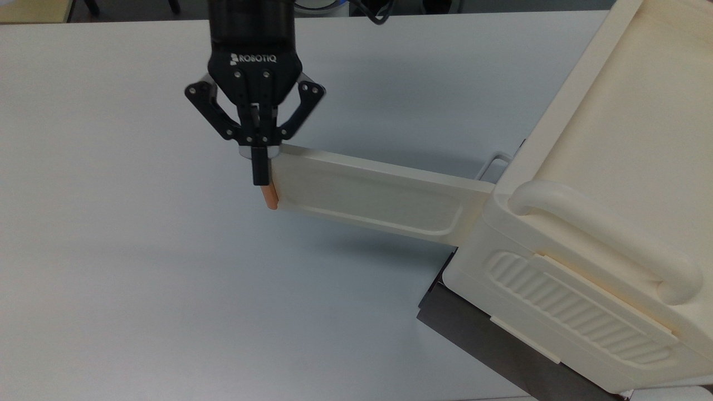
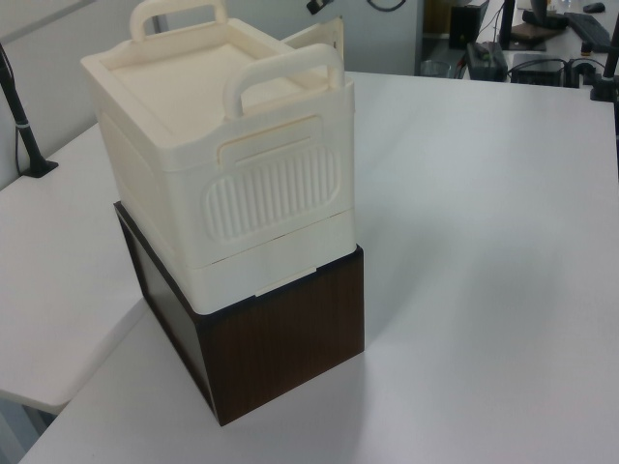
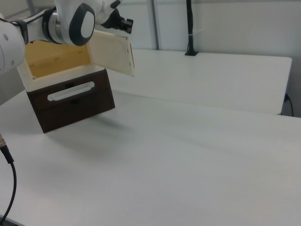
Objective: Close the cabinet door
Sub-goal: 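Push the door edge by its orange handle, swinging it toward the cabinet, then keep pushing the door until it sits flush against the cabinet body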
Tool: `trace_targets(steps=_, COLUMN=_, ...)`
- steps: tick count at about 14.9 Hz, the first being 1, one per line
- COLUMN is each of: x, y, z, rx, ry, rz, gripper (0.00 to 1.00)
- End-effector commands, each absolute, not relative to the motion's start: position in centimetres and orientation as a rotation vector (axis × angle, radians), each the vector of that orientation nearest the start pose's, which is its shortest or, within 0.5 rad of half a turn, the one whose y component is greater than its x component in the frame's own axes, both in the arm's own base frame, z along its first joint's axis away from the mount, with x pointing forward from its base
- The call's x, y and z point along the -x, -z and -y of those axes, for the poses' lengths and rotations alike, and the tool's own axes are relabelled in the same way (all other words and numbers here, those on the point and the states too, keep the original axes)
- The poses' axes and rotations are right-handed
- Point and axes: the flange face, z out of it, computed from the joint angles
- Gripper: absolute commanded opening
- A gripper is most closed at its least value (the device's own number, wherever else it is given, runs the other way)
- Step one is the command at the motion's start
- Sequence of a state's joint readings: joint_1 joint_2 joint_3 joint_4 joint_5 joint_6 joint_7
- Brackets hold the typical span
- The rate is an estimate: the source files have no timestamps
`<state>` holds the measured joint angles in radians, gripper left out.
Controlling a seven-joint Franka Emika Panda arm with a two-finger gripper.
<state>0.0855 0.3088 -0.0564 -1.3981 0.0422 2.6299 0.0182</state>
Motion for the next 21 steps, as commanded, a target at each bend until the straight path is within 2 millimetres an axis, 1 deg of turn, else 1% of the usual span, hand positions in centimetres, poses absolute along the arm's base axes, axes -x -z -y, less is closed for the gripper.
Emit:
trace_targets(steps=1, x=-70.1, y=-64.1, z=-4.5, rx=2.802, ry=1.25, rz=0.012, gripper=0.0)
trace_targets(steps=2, x=-69.8, y=-64.1, z=-4.9, rx=2.822, ry=1.199, rz=0.031, gripper=0.0)
trace_targets(steps=5, x=-68.7, y=-64.5, z=-5.3, rx=2.872, ry=1.081, rz=0.087, gripper=0.0)
trace_targets(steps=6, x=-68.3, y=-64.7, z=-5.9, rx=2.857, ry=1.036, rz=0.091, gripper=0.0)
trace_targets(steps=9, x=-67.5, y=-65.4, z=-6.7, rx=2.835, ry=0.981, rz=0.088, gripper=0.0)
trace_targets(steps=11, x=-66.9, y=-65.4, z=-7.7, rx=2.836, ry=0.911, rz=0.109, gripper=0.0)
trace_targets(steps=14, x=-66.4, y=-64.6, z=-8.8, rx=2.828, ry=0.797, rz=0.12, gripper=0.0)
trace_targets(steps=16, x=-65.7, y=-65.5, z=-9.8, rx=2.801, ry=0.783, rz=0.119, gripper=0.0)
trace_targets(steps=19, x=-65.3, y=-65.7, z=-11.2, rx=2.782, ry=0.757, rz=0.084, gripper=0.0)
trace_targets(steps=20, x=-64.9, y=-65.3, z=-12.2, rx=2.785, ry=0.69, rz=0.085, gripper=0.0)
trace_targets(steps=21, x=-64.5, y=-65.2, z=-12.5, rx=2.784, ry=0.648, rz=0.076, gripper=0.0)
